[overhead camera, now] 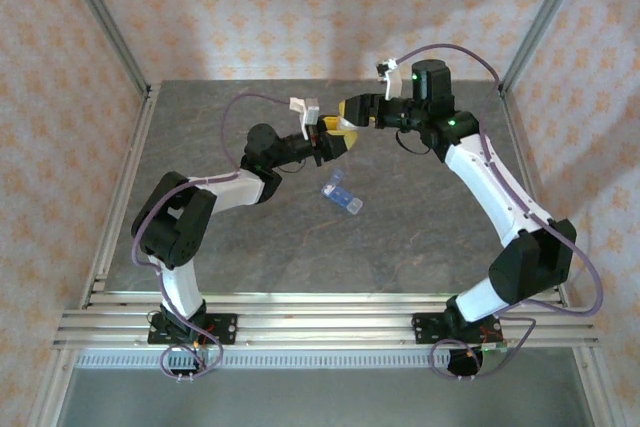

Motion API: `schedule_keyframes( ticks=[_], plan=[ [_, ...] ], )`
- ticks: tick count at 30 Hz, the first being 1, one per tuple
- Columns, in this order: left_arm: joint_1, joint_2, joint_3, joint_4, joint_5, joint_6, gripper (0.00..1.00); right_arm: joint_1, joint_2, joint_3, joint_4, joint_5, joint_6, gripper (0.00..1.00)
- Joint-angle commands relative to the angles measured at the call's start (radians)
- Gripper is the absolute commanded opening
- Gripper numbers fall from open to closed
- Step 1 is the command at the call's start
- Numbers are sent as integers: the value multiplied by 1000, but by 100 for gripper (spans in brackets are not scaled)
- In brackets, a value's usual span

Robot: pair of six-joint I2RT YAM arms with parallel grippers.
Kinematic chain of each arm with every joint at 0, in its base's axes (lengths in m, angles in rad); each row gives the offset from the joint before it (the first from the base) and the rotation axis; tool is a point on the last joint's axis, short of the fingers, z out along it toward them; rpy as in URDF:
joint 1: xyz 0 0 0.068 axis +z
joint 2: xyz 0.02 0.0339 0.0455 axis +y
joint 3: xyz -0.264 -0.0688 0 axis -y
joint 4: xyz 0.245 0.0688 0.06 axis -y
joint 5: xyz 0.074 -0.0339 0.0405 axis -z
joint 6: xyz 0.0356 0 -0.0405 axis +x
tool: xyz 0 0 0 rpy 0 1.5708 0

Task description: Sort the pills into containers

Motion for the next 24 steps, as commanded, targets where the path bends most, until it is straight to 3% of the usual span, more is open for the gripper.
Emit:
schedule_keyframes(
  ticks=[1, 9, 13, 24],
  plan=[
    [5, 1, 34, 60, 32, -9, 0, -1, -5, 8, 12, -11, -6, 60],
    [4, 4, 36, 60, 30, -9, 0, -1, -3, 6, 13, -15, 15, 34],
    [-3, -4, 29, 58, -7, 12, 0, 8, -6, -9, 17, 8, 42, 29],
    [-81, -117, -111, 16, -366, 342, 0, 140, -44, -106, 50, 385, 180, 24]
  ],
)
